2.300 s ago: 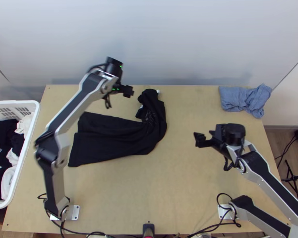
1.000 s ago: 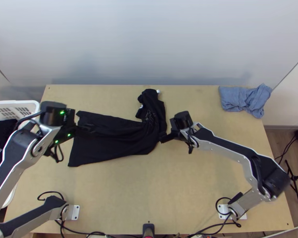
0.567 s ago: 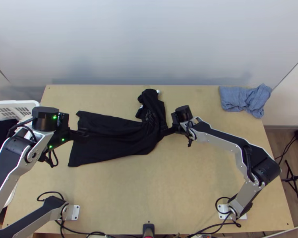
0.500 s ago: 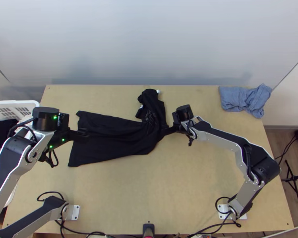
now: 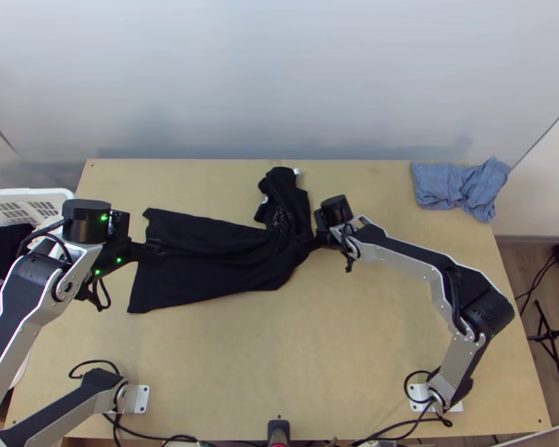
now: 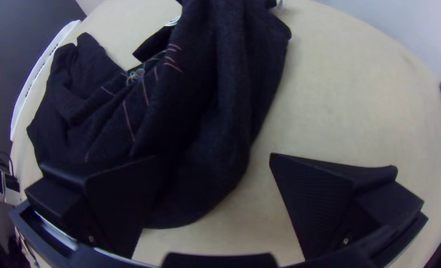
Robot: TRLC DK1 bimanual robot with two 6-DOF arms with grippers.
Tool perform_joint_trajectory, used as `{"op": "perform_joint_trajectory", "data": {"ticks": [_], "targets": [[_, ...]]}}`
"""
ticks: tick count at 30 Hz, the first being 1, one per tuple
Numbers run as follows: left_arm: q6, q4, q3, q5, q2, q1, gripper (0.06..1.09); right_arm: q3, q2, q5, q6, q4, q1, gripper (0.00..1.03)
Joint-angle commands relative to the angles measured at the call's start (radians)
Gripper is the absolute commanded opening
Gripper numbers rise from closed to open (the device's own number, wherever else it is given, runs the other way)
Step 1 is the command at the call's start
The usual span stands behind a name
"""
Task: Fold the t-shirt
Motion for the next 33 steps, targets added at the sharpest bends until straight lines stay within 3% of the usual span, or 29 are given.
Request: {"op": "perform_joint_trajectory", "data": {"ticks": [1,2,3,5,6,14,18,24,33], "targets": [[0.016,0.036,-0.033,0.002,0.012,0.025,1.04,0.034,0.023,0.001,-0.024,-0.049,0.057,0.81],[0.018,0.037,-0.034,0.002,0.015,0.027,1.04,0.034,0.023,0.001,-0.036,-0.061,0.064,0.7],[0.018,0.039,-0.034,0.002,0.018,0.027,1.04,0.034,0.021,0.009,-0.048,-0.069,0.07,0.53],[0.018,0.043,-0.034,0.002,0.02,0.027,1.04,0.034,0.019,0.033,-0.071,-0.069,0.081,0.12],[0.018,0.045,-0.033,0.002,0.021,0.027,1.04,0.032,0.018,0.045,-0.082,-0.07,0.086,0.02],[0.018,0.045,-0.027,0.002,0.029,0.027,1.04,0.038,-0.043,0.065,-0.096,-0.08,0.05,0.03],[0.019,0.045,-0.025,0.002,0.03,0.021,1.04,0.106,-0.091,0.07,-0.114,-0.158,0.015,0.03],[0.019,0.045,-0.028,0.002,0.035,0.004,1.04,0.365,-0.143,0.096,-0.117,-0.354,-0.031,0.03],[0.021,0.053,-0.063,0.004,0.049,-0.045,1.04,0.721,-0.208,0.16,-0.122,-0.504,0.02,0.03]]}}
